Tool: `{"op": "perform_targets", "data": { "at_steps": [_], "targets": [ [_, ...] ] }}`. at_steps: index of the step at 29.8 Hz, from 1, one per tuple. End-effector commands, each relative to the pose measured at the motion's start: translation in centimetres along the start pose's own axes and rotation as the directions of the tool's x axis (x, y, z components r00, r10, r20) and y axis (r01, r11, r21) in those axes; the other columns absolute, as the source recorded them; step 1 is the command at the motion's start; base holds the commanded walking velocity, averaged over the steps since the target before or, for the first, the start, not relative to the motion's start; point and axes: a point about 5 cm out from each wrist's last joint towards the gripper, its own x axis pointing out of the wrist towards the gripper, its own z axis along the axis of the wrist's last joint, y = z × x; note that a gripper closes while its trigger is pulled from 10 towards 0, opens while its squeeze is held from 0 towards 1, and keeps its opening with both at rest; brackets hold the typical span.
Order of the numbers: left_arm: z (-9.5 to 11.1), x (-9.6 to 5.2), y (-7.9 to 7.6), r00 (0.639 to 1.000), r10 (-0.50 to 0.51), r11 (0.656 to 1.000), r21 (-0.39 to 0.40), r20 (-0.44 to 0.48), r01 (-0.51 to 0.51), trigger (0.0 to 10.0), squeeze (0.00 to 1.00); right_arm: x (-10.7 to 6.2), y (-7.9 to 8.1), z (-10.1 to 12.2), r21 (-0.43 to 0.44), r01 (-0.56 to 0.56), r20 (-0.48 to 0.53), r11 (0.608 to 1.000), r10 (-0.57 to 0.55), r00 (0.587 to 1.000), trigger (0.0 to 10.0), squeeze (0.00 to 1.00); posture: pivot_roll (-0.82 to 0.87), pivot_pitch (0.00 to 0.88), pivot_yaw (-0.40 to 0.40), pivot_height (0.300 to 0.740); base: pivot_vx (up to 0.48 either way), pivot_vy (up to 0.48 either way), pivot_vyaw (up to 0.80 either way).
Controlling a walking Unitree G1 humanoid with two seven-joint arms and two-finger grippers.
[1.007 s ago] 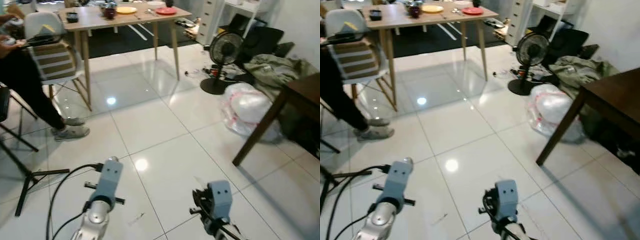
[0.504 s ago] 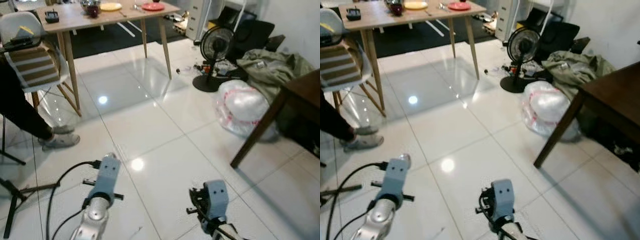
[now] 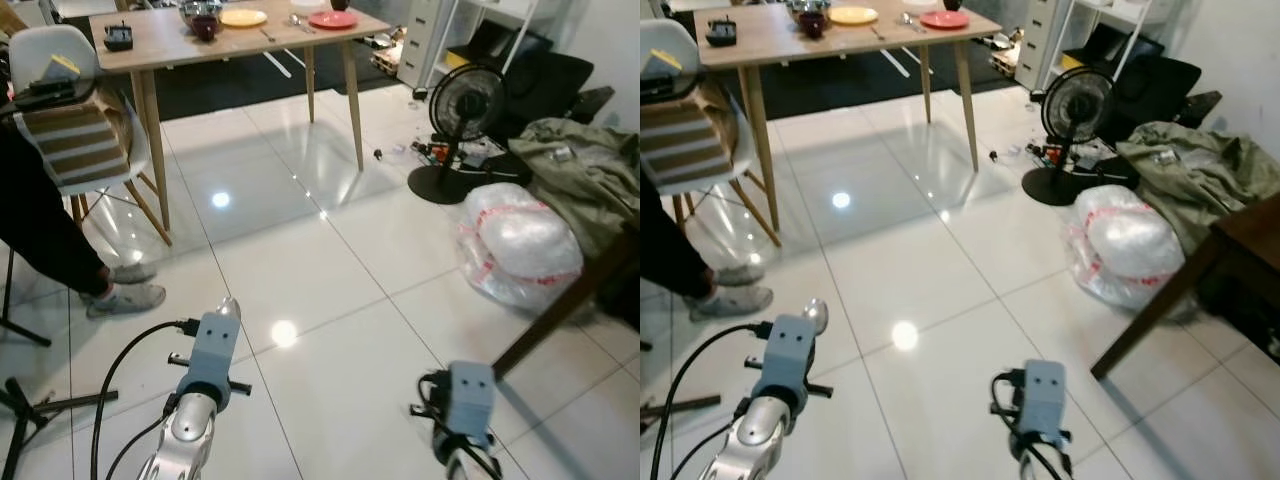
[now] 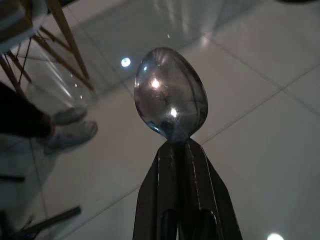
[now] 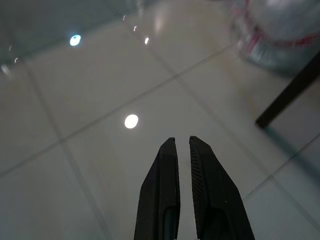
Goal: Setting the table
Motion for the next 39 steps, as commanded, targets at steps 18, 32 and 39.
{"op": "perform_targets", "data": {
  "at_steps": [18, 32, 39],
  "targets": [
    [0.0, 0.0, -0.8, 0.997, -0.050, 0.999, -0.010, 0.052, 0.051, 10.0, 0.04, 0.0, 0.2, 1.3, -0.033, 0.009, 0.091, 0.999, -0.006, 0.996, 10.0, 0.00, 0.04, 0.134, 0.062, 0.740, 0.435, 0.000, 0.00],
    [0.1, -0.2, -0.5, 0.997, -0.038, 0.999, -0.011, 0.064, 0.039, 10.0, 0.04, -0.2, 0.3, 1.3, -0.034, 0.002, 0.091, 0.999, 0.001, 0.996, 10.0, 0.00, 0.06, 0.146, 0.060, 0.740, 0.436, 0.000, 0.00],
    [-0.1, -0.4, -0.5, 0.997, -0.038, 0.999, -0.010, 0.065, 0.038, 10.0, 0.04, -0.4, 0.3, 1.2, -0.036, -0.003, 0.086, 0.999, 0.006, 0.996, 10.0, 0.00, 0.06, 0.149, 0.060, 0.740, 0.448, 0.000, 0.00]
  ]
}}
